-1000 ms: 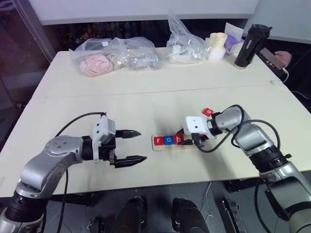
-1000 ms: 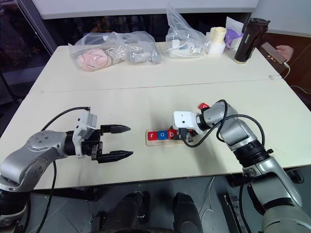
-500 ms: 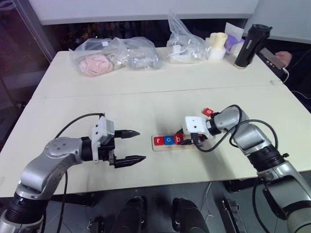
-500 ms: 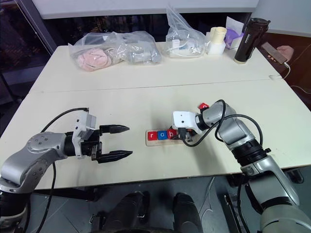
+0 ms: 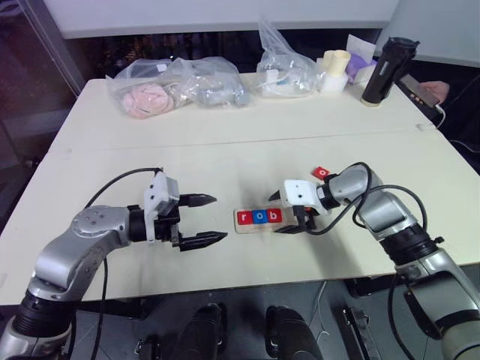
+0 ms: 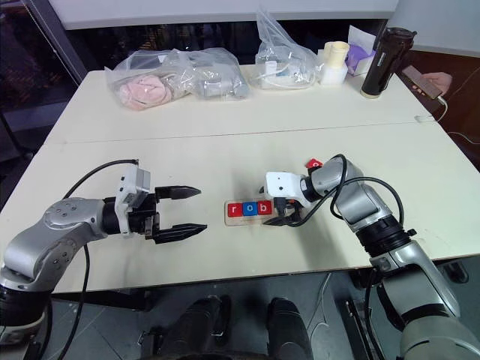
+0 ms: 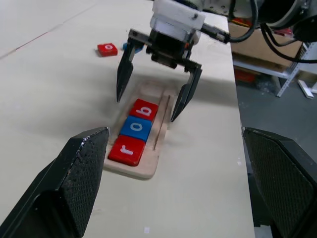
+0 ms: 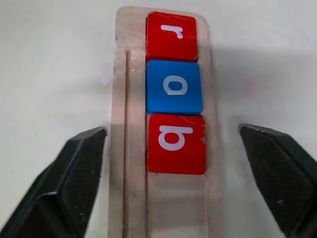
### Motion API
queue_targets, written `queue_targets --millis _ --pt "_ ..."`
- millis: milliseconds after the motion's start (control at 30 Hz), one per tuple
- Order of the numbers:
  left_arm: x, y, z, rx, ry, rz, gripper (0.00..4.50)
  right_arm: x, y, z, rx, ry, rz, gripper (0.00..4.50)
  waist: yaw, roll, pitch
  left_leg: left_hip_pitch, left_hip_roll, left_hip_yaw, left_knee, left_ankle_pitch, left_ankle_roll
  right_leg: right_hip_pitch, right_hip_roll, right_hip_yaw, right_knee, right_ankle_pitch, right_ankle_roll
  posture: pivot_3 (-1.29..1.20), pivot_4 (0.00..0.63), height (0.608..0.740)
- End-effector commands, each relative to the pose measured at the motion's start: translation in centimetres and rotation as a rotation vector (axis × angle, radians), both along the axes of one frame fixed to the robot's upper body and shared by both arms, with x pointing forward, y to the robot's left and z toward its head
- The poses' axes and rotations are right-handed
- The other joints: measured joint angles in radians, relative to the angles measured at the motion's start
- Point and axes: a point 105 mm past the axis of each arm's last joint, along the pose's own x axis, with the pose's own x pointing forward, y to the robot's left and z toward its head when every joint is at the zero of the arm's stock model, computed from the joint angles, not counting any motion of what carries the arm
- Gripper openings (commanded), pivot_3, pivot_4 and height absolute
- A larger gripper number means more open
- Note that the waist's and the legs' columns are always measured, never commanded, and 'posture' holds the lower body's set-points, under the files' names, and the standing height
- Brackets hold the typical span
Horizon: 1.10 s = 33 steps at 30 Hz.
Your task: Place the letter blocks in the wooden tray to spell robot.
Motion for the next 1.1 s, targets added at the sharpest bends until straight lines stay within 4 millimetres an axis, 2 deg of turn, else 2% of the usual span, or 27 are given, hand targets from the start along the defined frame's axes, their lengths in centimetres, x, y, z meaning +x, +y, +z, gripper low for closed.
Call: queue_targets --millis 33,167,300,400,500,600,667,800,1100 --pt "-0.4 -0.7 0.9 -0.012 -0.027 -0.022 4.50 0.3 0.3 2.8 0.047 -0.075 0.007 4.48 0.000 0.000 0.000 0.000 0.000 0.000 0.000 0.000 0.000 0.000 0.000 0.000 0.000 0.000 0.000 0.00 0.150 0.738" --pt "-0.4 -0.9 1.1 -0.017 -0.027 -0.026 4.50 2.6 -0.8 5.7 0.152 -0.189 -0.164 4.48 0.000 0.000 0.000 0.000 0.000 0.000 0.000 0.000 0.000 0.000 0.000 0.000 0.000 0.000 0.000 0.00 0.150 0.738" --pt "-0.4 -1.2 1.2 -0.020 -0.030 -0.026 4.50 6.2 -3.5 8.6 0.291 -0.283 -0.521 4.48 0.000 0.000 0.000 0.000 0.000 0.000 0.000 0.000 -0.001 0.000 0.000 0.000 0.000 0.000 0.000 0.00 0.150 0.738" --pt "-0.4 -1.4 1.2 -0.025 -0.029 -0.031 4.50 7.8 -5.7 9.5 0.352 -0.322 -0.795 4.48 0.001 -0.001 0.000 0.000 0.000 0.000 -0.001 0.000 -0.001 0.000 0.000 0.000 0.001 0.000 -0.001 0.00 0.150 0.738" --pt "-0.3 -1.5 1.1 -0.026 -0.027 -0.036 4.50 8.4 -8.4 8.4 0.367 -0.288 -1.175 4.48 0.001 0.000 0.000 0.000 0.000 0.000 -0.002 0.000 -0.001 -0.002 0.000 0.001 0.001 0.000 -0.001 0.00 0.150 0.738" --pt "-0.2 -1.7 1.1 -0.027 -0.025 -0.044 4.50 7.7 -8.5 6.5 0.481 -0.134 -1.483 4.48 0.000 0.000 0.000 -0.001 0.000 0.000 -0.002 0.001 -0.001 -0.002 0.000 0.002 0.001 0.000 -0.001 0.00 0.150 0.738" --pt "-0.1 -1.8 1.2 -0.028 -0.026 -0.049 4.50 7.2 -8.2 5.3 0.501 -0.056 -1.620 4.48 -0.007 0.001 -0.001 -0.001 0.001 0.000 -0.002 0.001 -0.001 -0.003 0.002 0.002 0.001 0.001 -0.001 0.00 0.150 0.738" --pt "-0.1 -1.9 1.2 -0.029 -0.026 -0.053 4.50 7.0 -7.4 4.2 0.518 0.031 -1.737 4.48 -0.006 0.002 -0.001 0.000 0.001 0.000 -0.003 0.002 -0.003 -0.004 0.004 0.002 0.003 0.001 -0.002 0.00 0.150 0.738" --pt "-0.1 -1.6 1.1 -0.030 -0.028 -0.033 4.50 7.7 -6.2 3.3 0.518 0.110 -1.802 4.48 -0.024 0.002 -0.001 0.001 0.000 0.000 -0.004 0.003 -0.002 -0.003 0.004 0.001 0.003 0.001 -0.002 0.00 0.150 0.738"
